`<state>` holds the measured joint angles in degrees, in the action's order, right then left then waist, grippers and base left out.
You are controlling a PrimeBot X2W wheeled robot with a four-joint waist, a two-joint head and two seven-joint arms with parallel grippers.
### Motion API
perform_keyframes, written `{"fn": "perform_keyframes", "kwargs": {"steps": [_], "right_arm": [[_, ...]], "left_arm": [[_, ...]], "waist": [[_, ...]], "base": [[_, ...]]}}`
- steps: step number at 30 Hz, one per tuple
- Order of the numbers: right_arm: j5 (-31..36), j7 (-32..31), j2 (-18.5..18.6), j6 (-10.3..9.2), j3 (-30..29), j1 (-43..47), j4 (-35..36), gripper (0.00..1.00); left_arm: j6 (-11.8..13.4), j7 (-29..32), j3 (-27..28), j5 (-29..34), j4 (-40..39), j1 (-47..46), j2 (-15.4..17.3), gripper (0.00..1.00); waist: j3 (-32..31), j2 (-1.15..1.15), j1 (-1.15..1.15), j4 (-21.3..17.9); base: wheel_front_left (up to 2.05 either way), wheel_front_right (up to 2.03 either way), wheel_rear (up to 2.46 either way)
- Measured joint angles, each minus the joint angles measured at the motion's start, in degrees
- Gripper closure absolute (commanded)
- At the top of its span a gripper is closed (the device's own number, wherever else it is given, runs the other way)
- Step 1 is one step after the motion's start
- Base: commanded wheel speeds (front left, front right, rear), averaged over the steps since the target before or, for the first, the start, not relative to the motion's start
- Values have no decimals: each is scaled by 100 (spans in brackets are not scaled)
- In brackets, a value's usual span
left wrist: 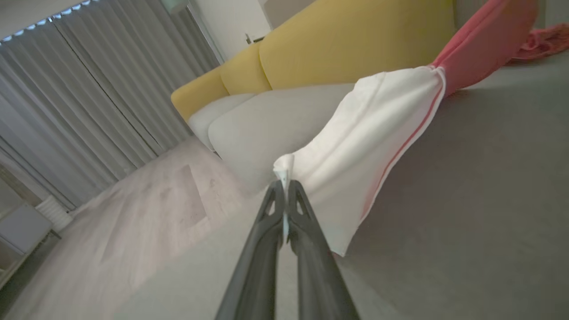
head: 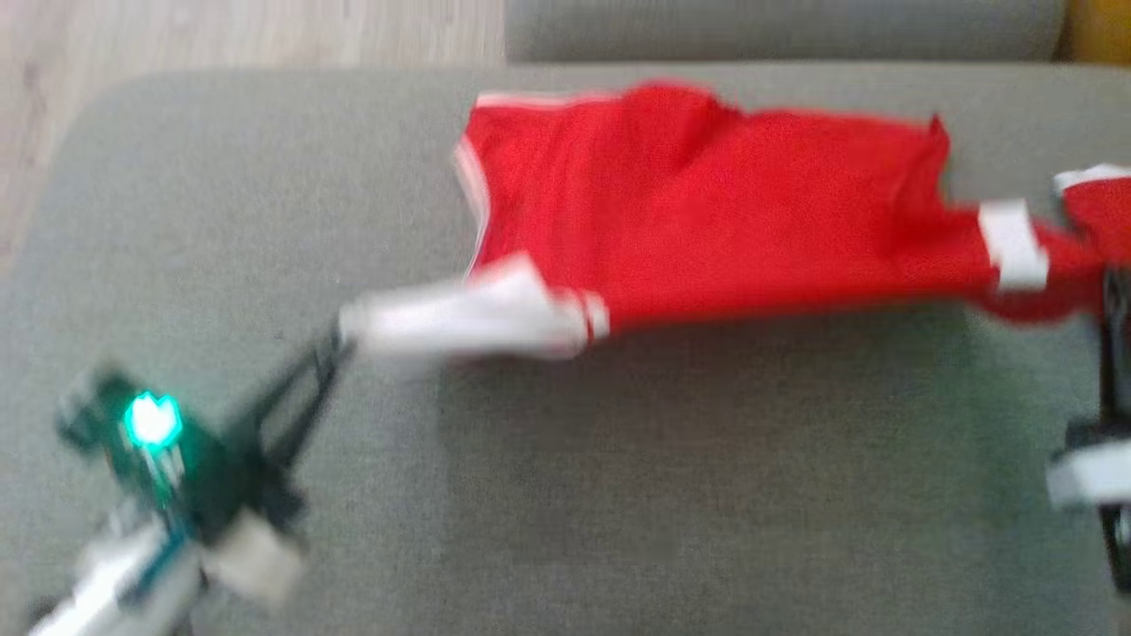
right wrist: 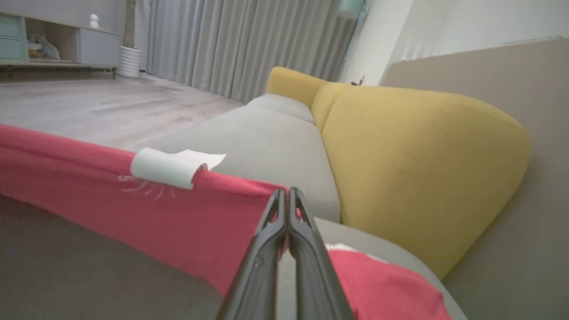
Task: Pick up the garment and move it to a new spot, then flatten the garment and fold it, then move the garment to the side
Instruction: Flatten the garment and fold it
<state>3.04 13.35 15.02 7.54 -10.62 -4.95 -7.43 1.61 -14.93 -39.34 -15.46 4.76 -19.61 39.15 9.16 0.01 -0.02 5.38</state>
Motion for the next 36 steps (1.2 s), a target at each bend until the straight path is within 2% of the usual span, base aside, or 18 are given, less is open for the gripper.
{"fn": "perform_keyframes", "kwargs": {"steps": [4,7,12,17,26,27,32,36], "right_arm": [[80,-196,-247,0,-263,853,478,100],[115,-285,-428,0,-452,1299,728,100],[159,-488,-630,0,-525,1612,1081,100],[157,-840,-611,0,-376,1562,988,100],[151,-1067,-480,0,-237,598,354,100],[151,-1067,-480,0,-237,598,354,100],[159,-1191,-421,0,-222,233,42,100],[159,-1185,-369,0,-129,-137,-178,100]], "left_arm": [[363,3,-208,-18,-382,1022,71,100],[516,7,-359,-80,-554,1495,71,100],[604,74,-470,-114,-709,1718,68,100],[586,137,-476,-110,-633,1497,14,100],[73,156,-487,43,156,138,-375,100],[73,156,-487,43,156,138,-375,100],[-359,113,-501,119,893,-759,-686,100],[-555,60,-533,320,1454,-1516,-938,100]], "waist": [[-247,0,0,-22],[-270,0,0,-17],[-207,0,1,6],[-51,0,2,27],[322,0,3,12],[322,0,3,12],[581,0,3,20],[809,0,4,17]], "base": [[0,0,0],[0,0,0],[0,0,0],[0,0,0],[0,0,0],[0,0,0],[0,0,0],[0,0,0]]}}
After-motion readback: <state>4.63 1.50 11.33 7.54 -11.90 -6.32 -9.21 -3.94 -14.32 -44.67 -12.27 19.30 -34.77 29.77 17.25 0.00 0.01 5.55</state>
